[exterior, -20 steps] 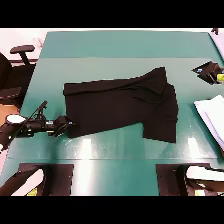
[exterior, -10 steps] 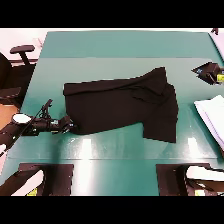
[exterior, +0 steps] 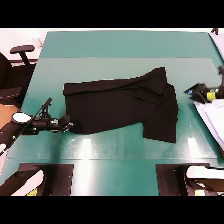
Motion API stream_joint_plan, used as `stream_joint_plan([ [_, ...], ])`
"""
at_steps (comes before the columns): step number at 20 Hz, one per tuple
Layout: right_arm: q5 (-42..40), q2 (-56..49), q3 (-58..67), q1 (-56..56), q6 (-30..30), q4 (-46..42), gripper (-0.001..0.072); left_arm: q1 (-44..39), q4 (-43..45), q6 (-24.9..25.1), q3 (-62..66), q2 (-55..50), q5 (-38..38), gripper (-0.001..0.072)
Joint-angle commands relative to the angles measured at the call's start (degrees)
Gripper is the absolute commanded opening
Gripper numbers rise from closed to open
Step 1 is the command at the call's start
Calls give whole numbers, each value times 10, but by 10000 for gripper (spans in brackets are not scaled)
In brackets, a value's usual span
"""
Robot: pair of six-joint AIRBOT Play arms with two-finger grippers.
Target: Fold the shirts.
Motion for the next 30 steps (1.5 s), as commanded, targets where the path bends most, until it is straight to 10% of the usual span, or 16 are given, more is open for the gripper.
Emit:
stream_joint_plan([
  [1,3,-1,-97,-39,-11,-14,612,0,0,0,17,0,-5,23],
  [15,-43,1,-187,36,-38,23,610,0,0,0,35,0,-28,23],
  [19,-63,2,-187,63,-39,67,478,0,0,0,35,0,-35,23],
  [23,-65,28,-186,61,-45,66,24,0,-1,0,35,0,-41,23],
  [30,-33,164,-161,29,-48,94,22,0,-2,0,152,4,-91,21],
])
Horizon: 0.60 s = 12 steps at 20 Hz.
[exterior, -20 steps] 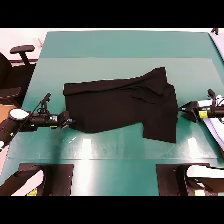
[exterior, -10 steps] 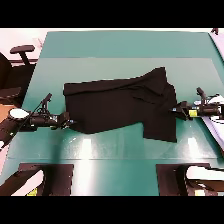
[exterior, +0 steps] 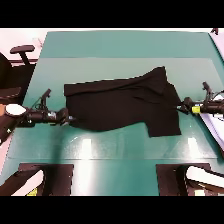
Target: Fold the shirts.
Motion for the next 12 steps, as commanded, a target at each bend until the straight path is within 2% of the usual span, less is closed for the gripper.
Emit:
stream_joint_plan([
  [1,29,92,38,-13,-3,44,22,0,-1,0,102,2,-47,20],
  [3,29,139,79,-10,-2,88,22,0,1,-5,192,24,-64,20],
  [7,30,239,193,-10,14,135,22,0,40,-30,346,134,-22,20],
  [10,17,324,300,-13,17,143,22,0,101,-25,459,212,-1,21],
  [12,-31,375,368,-13,5,143,22,0,144,-4,533,245,16,22],
])
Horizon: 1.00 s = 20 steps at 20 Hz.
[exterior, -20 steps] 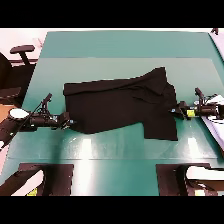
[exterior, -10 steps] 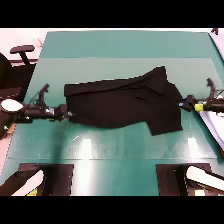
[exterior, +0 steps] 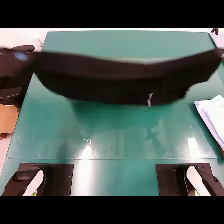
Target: Fold the shirts.
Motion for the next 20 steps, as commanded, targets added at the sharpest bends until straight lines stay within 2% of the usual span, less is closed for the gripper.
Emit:
stream_joint_plan([
  [1,-96,110,139,-1,-19,15,22,0,72,29,134,64,40,21],
  [3,-181,137,180,-1,-33,15,21,0,72,33,190,65,60,21],
  [5,-192,122,219,-1,-35,16,21,0,72,57,202,65,84,22],
  [7,-150,72,250,-1,-28,18,22,0,72,67,193,52,86,22],
  [9,-93,8,256,-1,-11,18,22,0,72,66,174,19,57,22],
  [12,16,-110,256,7,1,20,22,0,68,66,101,-41,34,22],
  [14,26,-182,239,47,-5,17,22,0,48,66,15,-87,49,22],
  [16,-4,-244,197,91,-35,17,22,0,27,79,-75,-129,105,22],
  [18,-61,-303,153,129,-60,17,22,0,26,110,-144,-174,202,22],
  [20,-129,-364,130,157,-78,18,23,0,19,129,-166,-238,279,22],
])
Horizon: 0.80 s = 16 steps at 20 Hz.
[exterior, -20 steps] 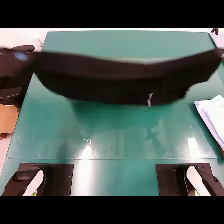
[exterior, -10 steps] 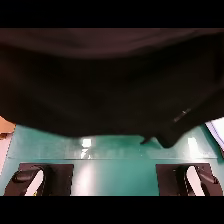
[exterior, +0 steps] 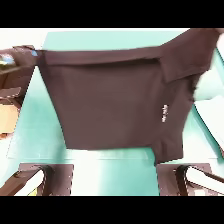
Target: Fold the shirts.
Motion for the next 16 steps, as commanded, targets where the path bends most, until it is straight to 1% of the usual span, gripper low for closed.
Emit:
stream_joint_plan([
  [1,-108,-134,-45,63,-46,7,22,0,-38,56,-62,-108,137,22],
  [2,-120,-166,-35,71,-49,9,23,0,-76,94,-57,-146,157,22],
  [4,-123,-223,6,84,-53,9,23,0,-145,140,-26,-215,169,23],
  [5,-122,-245,29,88,-54,9,23,0,-162,156,-6,-239,168,22],
  [7,-105,-279,73,88,-53,9,23,0,-164,162,26,-262,165,22],
  [9,-76,-293,93,80,-53,5,22,0,-155,170,33,-259,164,22],
  [12,-64,-287,50,73,-53,-25,23,0,-103,170,19,-262,106,22],
  [14,-65,-287,6,64,-59,-36,22,0,-97,169,-8,-266,113,22],
  [16,-77,-287,-35,64,-82,-36,23,0,-97,170,-34,-275,126,22],
])
